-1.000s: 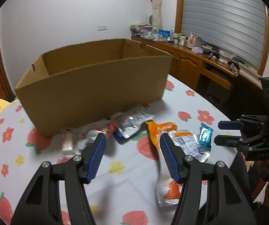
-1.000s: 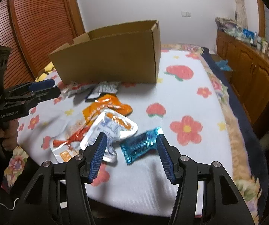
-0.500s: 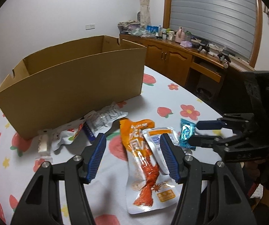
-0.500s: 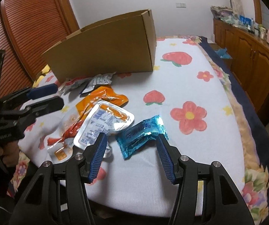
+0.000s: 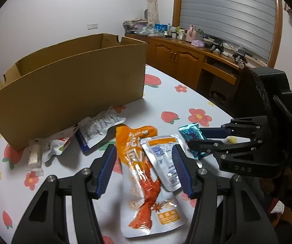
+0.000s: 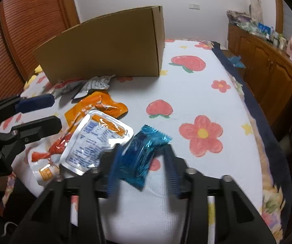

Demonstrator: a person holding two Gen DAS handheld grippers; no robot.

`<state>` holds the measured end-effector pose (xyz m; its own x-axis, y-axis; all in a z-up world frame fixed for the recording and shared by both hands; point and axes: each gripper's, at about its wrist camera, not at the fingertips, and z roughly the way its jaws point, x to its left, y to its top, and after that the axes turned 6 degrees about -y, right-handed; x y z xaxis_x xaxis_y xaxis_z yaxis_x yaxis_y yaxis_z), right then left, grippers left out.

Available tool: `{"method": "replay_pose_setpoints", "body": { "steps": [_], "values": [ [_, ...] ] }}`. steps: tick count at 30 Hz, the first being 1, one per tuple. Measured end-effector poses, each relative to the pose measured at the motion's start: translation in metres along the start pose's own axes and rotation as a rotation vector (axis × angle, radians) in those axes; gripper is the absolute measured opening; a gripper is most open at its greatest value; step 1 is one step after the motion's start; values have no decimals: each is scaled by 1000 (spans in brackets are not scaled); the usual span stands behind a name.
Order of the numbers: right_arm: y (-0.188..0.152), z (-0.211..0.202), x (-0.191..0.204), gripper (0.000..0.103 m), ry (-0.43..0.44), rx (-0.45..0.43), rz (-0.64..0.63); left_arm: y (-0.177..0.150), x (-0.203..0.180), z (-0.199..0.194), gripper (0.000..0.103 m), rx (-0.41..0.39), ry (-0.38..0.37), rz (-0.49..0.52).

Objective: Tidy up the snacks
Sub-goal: 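Move the right tool to the blue candy and close on it, then grasp the white sachet with the left tool and lift it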

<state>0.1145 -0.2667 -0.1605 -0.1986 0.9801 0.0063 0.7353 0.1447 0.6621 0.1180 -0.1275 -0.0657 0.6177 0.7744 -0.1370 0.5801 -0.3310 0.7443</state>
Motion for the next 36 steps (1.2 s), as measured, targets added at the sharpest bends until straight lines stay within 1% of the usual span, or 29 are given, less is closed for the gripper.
{"method": "replay_pose_setpoints", "body": {
  "steps": [1, 3, 4, 6, 13, 20, 22, 23, 27, 28, 30, 33, 36],
  "values": [
    [0, 0, -1, 25, -2, 0, -3, 1, -2, 1, 57, 2, -3, 4],
    [-1, 0, -4, 19, 30, 6, 1, 2, -7, 4, 57, 9, -9, 10],
    [-2, -1, -5, 18, 41, 5, 6, 3, -9, 5, 57, 18, -14, 12],
    [-2, -4, -7, 17, 25, -3, 3, 3, -12, 10, 57, 36, -20, 12],
    [-5, -9, -18, 17, 22, -18, 27, 6, -25, 28, 60, 100, -20, 34],
    [-8, -14, -22, 17, 27, -30, 37, 6, -30, 35, 60, 128, -16, 43],
    [-8, -15, -21, 17, 33, -35, 37, 4, -30, 40, 60, 143, 0, 48],
    [-8, -16, -21, 17, 35, -37, 37, 3, -30, 41, 63, 142, 7, 52],
    [-9, -15, -19, 17, 40, -39, 36, 3, -29, 40, 65, 144, 11, 58],
    [-10, -14, -19, 17, 40, -37, 36, 2, -30, 41, 66, 147, 24, 67],
    [-11, -13, -19, 17, 41, -34, 35, 0, -33, 48, 69, 176, 30, 79],
    [-12, -13, -20, 18, 42, -36, 40, -4, -36, 52, 70, 167, 51, 107],
    [-12, -14, -23, 18, 43, -39, 49, -3, -34, 53, 67, 162, 41, 93]
  ]
}}
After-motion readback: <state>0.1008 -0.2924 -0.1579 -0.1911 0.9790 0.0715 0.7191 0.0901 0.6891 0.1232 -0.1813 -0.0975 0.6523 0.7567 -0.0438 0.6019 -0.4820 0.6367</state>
